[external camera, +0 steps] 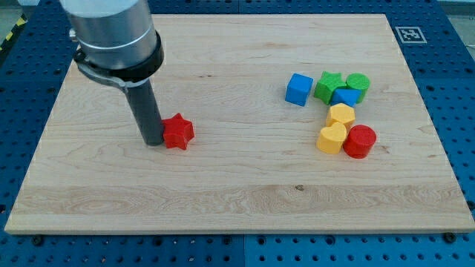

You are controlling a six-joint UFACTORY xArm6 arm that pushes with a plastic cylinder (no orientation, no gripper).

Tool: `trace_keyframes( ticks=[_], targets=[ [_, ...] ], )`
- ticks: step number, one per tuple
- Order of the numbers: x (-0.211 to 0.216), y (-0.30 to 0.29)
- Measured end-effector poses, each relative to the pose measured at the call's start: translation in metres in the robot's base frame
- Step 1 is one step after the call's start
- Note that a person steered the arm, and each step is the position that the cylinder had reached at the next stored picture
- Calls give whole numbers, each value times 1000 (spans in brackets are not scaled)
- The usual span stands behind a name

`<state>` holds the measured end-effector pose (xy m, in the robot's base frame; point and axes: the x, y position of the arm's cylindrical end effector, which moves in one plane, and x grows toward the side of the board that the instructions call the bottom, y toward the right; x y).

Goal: Slide red star slightly to the right

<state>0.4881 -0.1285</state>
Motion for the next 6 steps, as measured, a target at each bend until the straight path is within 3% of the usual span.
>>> trace_keyframes(
  ticks=[6],
  targets=[
    [-17, 34]
  ],
)
